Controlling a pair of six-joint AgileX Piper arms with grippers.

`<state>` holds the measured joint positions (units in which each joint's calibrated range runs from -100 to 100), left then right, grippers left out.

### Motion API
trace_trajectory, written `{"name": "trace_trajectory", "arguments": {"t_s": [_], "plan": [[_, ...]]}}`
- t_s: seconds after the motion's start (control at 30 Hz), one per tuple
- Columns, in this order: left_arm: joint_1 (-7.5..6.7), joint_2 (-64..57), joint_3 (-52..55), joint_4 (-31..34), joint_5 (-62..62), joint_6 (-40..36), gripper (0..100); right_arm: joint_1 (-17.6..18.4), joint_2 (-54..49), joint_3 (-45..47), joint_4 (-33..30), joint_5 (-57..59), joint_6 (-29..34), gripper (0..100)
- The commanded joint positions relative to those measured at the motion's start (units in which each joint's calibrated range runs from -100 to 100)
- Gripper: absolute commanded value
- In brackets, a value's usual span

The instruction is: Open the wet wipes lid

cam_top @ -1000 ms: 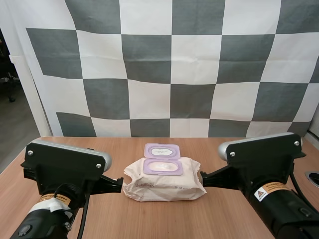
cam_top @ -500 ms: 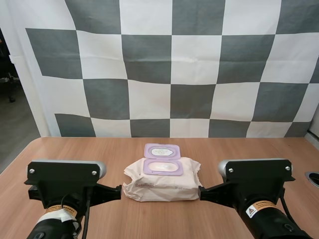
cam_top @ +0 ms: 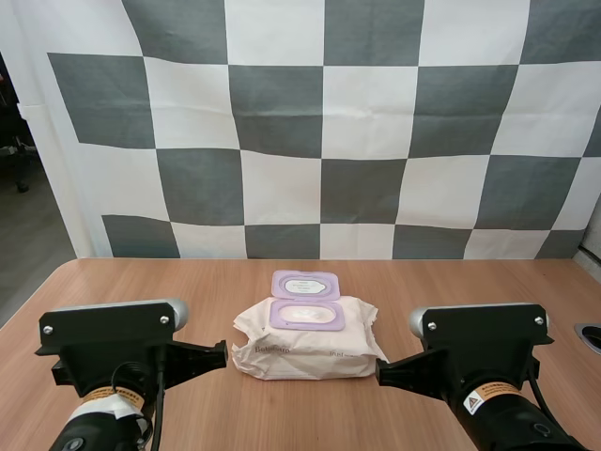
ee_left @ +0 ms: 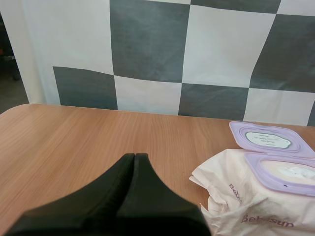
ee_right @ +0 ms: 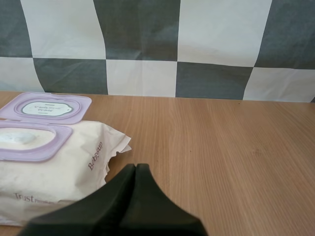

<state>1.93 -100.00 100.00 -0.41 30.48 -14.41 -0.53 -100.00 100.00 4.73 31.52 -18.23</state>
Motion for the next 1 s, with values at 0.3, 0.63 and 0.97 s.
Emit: {"name": "trace_trajectory", "arguments": {"t_s": [0.3, 0.63, 0.97], "plan": [[0.02, 0.0, 0.0, 0.4, -0.2, -0.1, 0, -0.1, 0.0, 0.0, 0.1, 0.0, 0.3, 0], [-0.05, 0.0, 0.0, 0.4, -1.1, -0.1, 0, 0.2, 0.0, 0.0, 0.1, 0.0, 0.3, 0], [-0.05, 0.0, 0.0, 0.4, -1.1, -0.1, 0, 0.2, 0.0, 0.0, 0.1, 0.0, 0.3, 0]]}}
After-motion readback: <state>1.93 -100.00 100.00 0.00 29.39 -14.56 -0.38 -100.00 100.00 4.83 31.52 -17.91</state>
